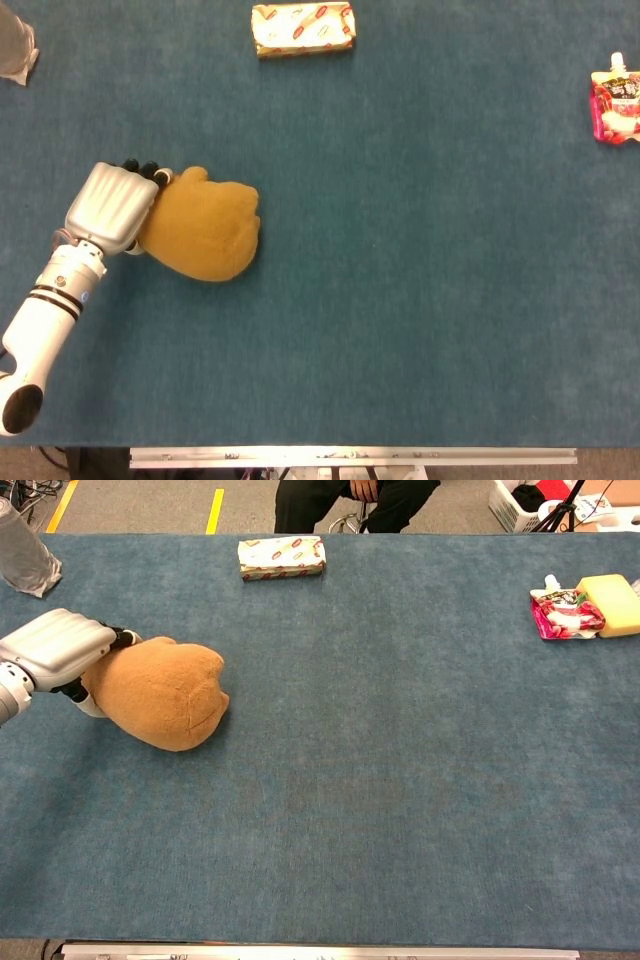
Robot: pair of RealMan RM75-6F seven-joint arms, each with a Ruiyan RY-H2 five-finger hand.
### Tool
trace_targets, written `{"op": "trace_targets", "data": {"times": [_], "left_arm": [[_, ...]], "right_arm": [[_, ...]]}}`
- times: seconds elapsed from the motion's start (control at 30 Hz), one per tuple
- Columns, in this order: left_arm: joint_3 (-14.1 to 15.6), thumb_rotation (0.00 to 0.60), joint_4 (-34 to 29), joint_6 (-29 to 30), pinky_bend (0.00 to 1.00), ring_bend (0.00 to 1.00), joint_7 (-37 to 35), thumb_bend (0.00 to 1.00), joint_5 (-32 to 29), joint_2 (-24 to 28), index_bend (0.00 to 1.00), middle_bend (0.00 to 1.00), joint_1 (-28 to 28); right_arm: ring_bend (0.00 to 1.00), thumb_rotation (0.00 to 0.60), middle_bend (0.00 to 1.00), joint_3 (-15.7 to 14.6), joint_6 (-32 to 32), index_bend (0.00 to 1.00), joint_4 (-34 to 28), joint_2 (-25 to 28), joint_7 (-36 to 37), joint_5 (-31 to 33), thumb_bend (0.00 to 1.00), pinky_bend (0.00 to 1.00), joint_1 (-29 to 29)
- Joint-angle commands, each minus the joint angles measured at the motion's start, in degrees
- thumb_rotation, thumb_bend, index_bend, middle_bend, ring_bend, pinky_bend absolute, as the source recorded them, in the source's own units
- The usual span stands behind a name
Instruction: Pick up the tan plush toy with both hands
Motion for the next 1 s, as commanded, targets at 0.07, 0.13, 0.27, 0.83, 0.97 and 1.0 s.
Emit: {"op": "trace_targets", "data": {"times": [0.07,0.13,0.27,0.83,0.97,1.0], "left_arm": [[0.0,0.600,0.2,1.4,0.66,0.50,-0.4,0.06,0.9,0.1,0.51,0.60,0.6],[-0.1,0.600,0.1,2.6,0.70,0.55,-0.9,0.08,1.5,0.2,0.55,0.65,1.1],[-0.3,0.600,-0.8,5.5,0.78,0.63,-1.8,0.13,2.7,0.6,0.65,0.74,2.3],[-3.4,0.600,-9.3,11.9,0.91,0.77,-0.6,0.25,-0.7,4.1,0.81,0.92,6.1],[-4.4,0.600,-13.3,11.4,0.91,0.77,0.7,0.25,-4.0,4.4,0.81,0.92,6.0],[-4.6,0.600,-14.1,11.3,0.91,0.77,1.1,0.25,-4.5,4.4,0.81,0.92,5.9]], "right_arm": [[0.25,0.600,0.24,0.0,-0.1,0.26,0.1,-0.1,0.0,0.0,0.04,0.45,0.0],[0.25,0.600,0.24,0.0,-0.1,0.25,0.1,-0.2,0.1,0.0,0.04,0.45,0.0],[0.25,0.600,0.24,0.0,0.0,0.25,0.1,-0.2,0.1,0.0,0.04,0.45,0.0],[0.25,0.600,0.24,0.9,2.1,0.25,-1.8,0.2,1.3,-1.6,0.04,0.45,0.1],[0.25,0.600,0.24,1.7,4.3,0.26,-3.1,-0.4,1.4,-4.2,0.03,0.45,0.6],[0.25,0.600,0.24,1.9,4.6,0.25,-3.5,-0.6,1.3,-5.0,0.02,0.45,0.9]]}}
